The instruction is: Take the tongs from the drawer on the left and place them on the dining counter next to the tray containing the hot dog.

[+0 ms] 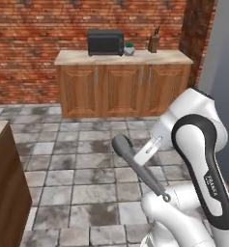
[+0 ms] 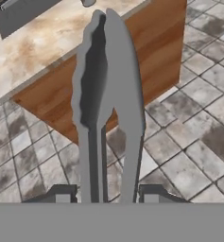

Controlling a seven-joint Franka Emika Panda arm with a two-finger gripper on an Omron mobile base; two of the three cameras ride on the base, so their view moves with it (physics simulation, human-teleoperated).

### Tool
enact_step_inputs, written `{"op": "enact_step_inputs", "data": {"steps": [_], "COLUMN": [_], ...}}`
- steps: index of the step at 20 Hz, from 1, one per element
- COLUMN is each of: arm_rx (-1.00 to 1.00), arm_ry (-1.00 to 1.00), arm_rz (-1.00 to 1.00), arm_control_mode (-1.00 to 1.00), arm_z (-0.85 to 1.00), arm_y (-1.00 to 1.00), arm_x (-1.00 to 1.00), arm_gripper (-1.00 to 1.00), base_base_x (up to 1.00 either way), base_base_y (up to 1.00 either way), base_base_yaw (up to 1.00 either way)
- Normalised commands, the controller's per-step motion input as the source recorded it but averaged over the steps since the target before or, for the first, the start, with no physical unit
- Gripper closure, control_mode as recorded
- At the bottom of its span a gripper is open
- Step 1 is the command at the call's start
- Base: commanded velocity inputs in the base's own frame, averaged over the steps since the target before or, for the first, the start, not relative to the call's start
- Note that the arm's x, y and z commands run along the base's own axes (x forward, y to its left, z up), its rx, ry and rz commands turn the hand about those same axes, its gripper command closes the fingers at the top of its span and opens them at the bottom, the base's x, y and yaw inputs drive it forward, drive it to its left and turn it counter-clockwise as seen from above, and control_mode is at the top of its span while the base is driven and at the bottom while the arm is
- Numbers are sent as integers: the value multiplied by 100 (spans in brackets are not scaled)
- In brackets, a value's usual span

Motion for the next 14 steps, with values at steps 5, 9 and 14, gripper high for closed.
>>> {"op": "enact_step_inputs", "data": {"steps": [5,9,14], "arm_rx": [0,0,0], "arm_ry": [0,0,0], "arm_rz": [0,0,0], "arm_control_mode": [100,100,100], "arm_z": [0,0,0], "arm_y": [0,0,0], "arm_x": [0,0,0], "arm_gripper": [100,100,100], "base_base_x": [64,65,70], "base_base_y": [-45,-39,-54], "base_base_yaw": [38,41,44]}}
